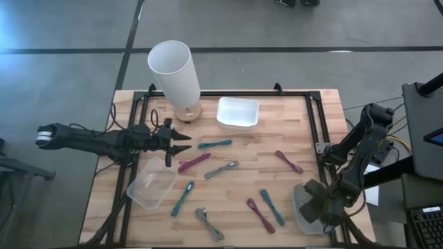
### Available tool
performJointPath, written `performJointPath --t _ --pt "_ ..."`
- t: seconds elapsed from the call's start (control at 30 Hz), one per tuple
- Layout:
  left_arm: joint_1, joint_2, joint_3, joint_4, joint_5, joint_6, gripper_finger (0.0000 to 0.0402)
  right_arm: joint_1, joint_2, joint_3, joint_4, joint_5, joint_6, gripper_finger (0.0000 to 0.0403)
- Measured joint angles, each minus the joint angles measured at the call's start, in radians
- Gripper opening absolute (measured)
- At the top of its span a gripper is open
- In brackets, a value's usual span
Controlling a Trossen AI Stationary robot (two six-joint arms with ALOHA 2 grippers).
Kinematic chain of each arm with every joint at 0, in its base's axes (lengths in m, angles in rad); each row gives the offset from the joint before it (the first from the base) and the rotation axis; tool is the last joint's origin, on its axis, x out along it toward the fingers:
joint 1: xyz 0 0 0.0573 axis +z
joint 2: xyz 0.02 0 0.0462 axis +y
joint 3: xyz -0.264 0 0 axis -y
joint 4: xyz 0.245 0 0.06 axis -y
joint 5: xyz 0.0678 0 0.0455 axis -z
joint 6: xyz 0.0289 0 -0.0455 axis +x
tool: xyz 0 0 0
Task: Pick & Place USB Port
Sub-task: Put the top right white charger cable into the gray bin, then put the top white charger cable into the gray bin
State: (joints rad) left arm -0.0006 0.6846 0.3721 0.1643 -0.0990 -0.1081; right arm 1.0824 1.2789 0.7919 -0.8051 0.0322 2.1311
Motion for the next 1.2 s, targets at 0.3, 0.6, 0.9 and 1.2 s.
performJointPath --t 0.3,0.6,0.9,1.2 --pt "0.0 0.0 0.0 0.0 0.0 -0.002 0.0169 -0.003 0.103 -0.002 -0.081 0.047 -0.013 0.0008" --pt "0.0 0.0 0.0 0.001 -0.006 -0.002 0.0169 -0.003 0.134 -0.002 -0.077 0.046 -0.057 0.0037" --pt "0.0 0.0 0.0 0.001 -0.008 -0.001 0.0169 -0.003 0.089 0.028 -0.079 0.028 -0.064 0.0106" --pt "0.0 0.0 0.0 0.02 -0.008 -0.001 0.0169 -0.003 0.014 0.164 -0.134 0.098 -0.121 0.0136"
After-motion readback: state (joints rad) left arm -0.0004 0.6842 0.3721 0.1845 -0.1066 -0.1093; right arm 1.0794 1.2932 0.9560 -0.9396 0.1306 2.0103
